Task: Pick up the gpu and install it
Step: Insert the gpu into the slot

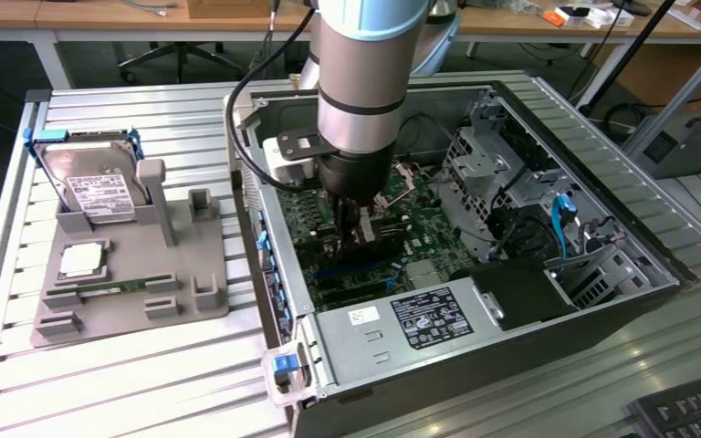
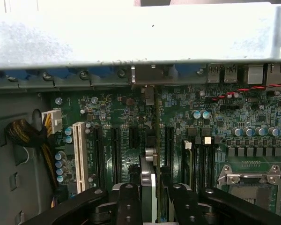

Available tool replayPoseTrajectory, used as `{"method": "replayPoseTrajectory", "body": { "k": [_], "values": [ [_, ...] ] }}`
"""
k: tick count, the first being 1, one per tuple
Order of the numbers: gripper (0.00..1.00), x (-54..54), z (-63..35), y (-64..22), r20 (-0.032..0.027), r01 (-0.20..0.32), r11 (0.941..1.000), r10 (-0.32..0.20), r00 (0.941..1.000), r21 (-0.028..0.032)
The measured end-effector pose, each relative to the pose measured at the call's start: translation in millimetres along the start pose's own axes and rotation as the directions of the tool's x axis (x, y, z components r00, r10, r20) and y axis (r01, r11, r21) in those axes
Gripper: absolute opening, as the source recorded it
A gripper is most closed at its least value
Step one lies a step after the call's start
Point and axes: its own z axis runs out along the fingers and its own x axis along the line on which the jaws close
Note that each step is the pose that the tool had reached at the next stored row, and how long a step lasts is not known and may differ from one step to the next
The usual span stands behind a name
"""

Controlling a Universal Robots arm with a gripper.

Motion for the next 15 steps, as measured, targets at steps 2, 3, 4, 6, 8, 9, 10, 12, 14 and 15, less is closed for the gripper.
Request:
{"method": "replayPoseTrajectory", "body": {
  "k": [2,3,4,6,8,9,10,12,14,15],
  "values": [
    [0.27,0.0,0.2,0.0,0.0005,0.0,1.0,0.0,1.0,0.0001],
    [0.27,0.0,0.5,0.0,0.0005,0.0,1.0,0.0,1.0,0.0001],
    [0.27,0.0,0.7,0.1,0.0007,0.0,1.0,0.0,1.0,0.0001],
    [0.27,0.0,1.1,0.1,0.0015,0.0,1.0,0.0,1.0,0.0],
    [0.27,-0.1,1.7,0.1,0.0018,0.0,1.0,0.0,1.0,0.0001],
    [0.27,-0.1,2.1,0.1,0.0018,0.0,1.0,0.0,1.0,0.0],
    [0.27,-0.1,2.5,0.2,0.002,0.0,1.0,0.0,1.0,-0.0001],
    [0.27,-0.1,3.1,0.2,0.0019,0.0,1.0,0.0,1.0,-0.0003],
    [0.27,-0.1,3.3,0.2,0.0021,0.0,1.0,0.0,1.0,-0.0001],
    [0.27,-0.1,3.3,0.2,0.0022,0.0,1.0,0.0,1.0,0.0]
  ]
}}
